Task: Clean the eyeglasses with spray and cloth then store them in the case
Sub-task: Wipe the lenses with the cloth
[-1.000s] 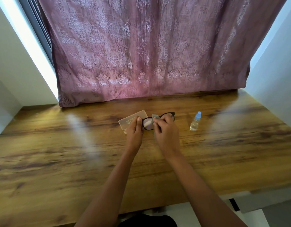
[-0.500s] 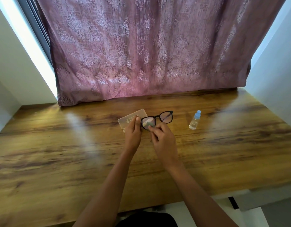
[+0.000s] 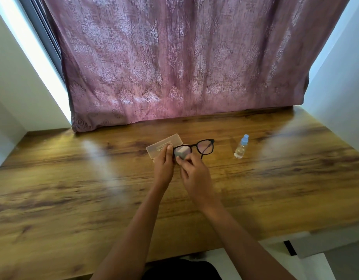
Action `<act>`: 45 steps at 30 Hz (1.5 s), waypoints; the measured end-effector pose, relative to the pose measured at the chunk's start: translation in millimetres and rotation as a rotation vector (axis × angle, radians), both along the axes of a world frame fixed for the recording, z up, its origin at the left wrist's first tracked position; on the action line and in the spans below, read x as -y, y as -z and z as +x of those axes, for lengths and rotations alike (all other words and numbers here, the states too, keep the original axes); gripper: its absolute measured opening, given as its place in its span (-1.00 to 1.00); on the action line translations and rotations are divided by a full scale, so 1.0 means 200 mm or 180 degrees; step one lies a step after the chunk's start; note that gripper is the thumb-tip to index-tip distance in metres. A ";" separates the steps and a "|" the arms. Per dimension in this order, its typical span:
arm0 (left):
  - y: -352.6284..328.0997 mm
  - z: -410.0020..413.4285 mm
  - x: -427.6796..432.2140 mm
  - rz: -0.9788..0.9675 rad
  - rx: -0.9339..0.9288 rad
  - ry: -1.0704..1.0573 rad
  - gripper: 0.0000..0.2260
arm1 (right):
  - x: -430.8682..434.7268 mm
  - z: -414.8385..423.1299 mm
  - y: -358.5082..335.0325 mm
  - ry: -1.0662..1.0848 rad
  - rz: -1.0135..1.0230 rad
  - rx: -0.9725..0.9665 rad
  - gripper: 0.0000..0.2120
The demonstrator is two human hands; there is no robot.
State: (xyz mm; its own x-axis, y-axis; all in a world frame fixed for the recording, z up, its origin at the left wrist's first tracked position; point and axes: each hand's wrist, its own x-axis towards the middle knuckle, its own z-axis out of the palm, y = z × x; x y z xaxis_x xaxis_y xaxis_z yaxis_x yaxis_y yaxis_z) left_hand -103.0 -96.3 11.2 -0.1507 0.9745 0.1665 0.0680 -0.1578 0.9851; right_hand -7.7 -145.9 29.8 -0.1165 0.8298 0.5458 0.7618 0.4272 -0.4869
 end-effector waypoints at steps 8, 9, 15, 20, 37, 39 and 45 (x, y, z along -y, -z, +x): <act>-0.01 -0.02 -0.01 -0.0066 0.0064 0.0122 -0.73 | -0.08 0.07 -0.07 0.0480 -0.0012 -0.0251 -0.80; -0.01 -0.02 -0.01 -0.0054 0.0043 0.0126 -0.72 | -0.10 0.06 -0.07 0.0489 -0.0014 -0.0249 -0.80; -0.01 -0.01 0.00 0.0087 -0.0095 0.0081 -0.75 | -0.05 -0.04 -0.04 0.0124 -0.0016 -0.0148 -0.79; -0.02 -0.01 0.01 0.0083 -0.0008 -0.0124 -0.73 | -0.01 0.01 0.01 0.0052 -0.0127 -0.0049 -0.75; -0.03 0.01 0.03 0.0202 -0.0032 -0.0161 -0.76 | 0.00 0.00 -0.02 0.0011 -0.0023 -0.0060 -0.76; -0.02 0.00 0.02 0.0186 -0.0005 -0.0178 -0.73 | 0.00 0.05 -0.01 0.0115 -0.0097 -0.0101 -0.75; -0.02 0.01 0.02 0.0263 -0.0178 -0.0092 -0.73 | -0.07 0.08 -0.09 0.0449 0.0060 -0.0249 -0.79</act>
